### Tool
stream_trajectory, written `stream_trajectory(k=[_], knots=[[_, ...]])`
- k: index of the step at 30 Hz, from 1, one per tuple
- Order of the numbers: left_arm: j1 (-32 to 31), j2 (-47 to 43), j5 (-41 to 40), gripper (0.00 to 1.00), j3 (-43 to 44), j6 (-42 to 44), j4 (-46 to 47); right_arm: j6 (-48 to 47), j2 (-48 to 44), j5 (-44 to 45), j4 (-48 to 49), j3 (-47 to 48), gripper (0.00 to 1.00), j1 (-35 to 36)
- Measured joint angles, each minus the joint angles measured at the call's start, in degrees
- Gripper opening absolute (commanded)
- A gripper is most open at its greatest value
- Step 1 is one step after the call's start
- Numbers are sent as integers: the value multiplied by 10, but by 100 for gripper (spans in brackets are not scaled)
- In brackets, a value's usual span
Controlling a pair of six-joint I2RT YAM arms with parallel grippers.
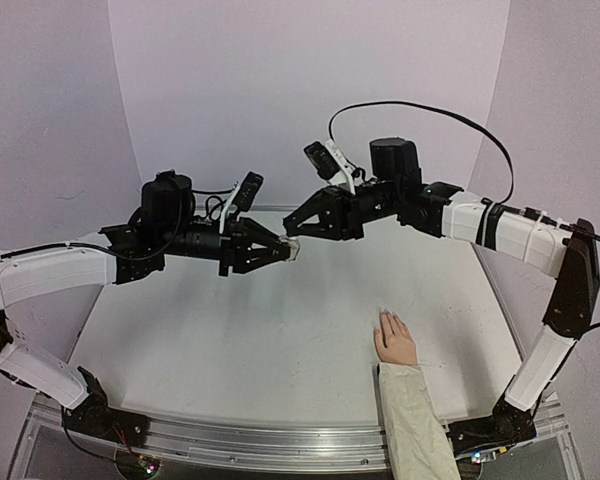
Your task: Paint the nails
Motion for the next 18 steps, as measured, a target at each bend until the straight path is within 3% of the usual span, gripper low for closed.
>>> stream_trajectory(k=[2, 3, 5, 12, 18], knots=[[1, -1, -15, 0, -2, 8, 0, 8, -13, 22, -6, -12, 73, -3], [4, -2, -28, 0, -2, 13, 0, 13, -19, 40, -9, -17, 81, -4], [8, -6, -71, 0, -6, 25, -1, 22, -38, 104, -13, -24, 85, -5], [-47, -19, -323, 0, -17, 88, -1, 112, -69, 299, -12, -25, 84, -7], [-91, -18, -494, 0, -17, 128, -1, 202, -66, 418, -17, -24, 73, 16]])
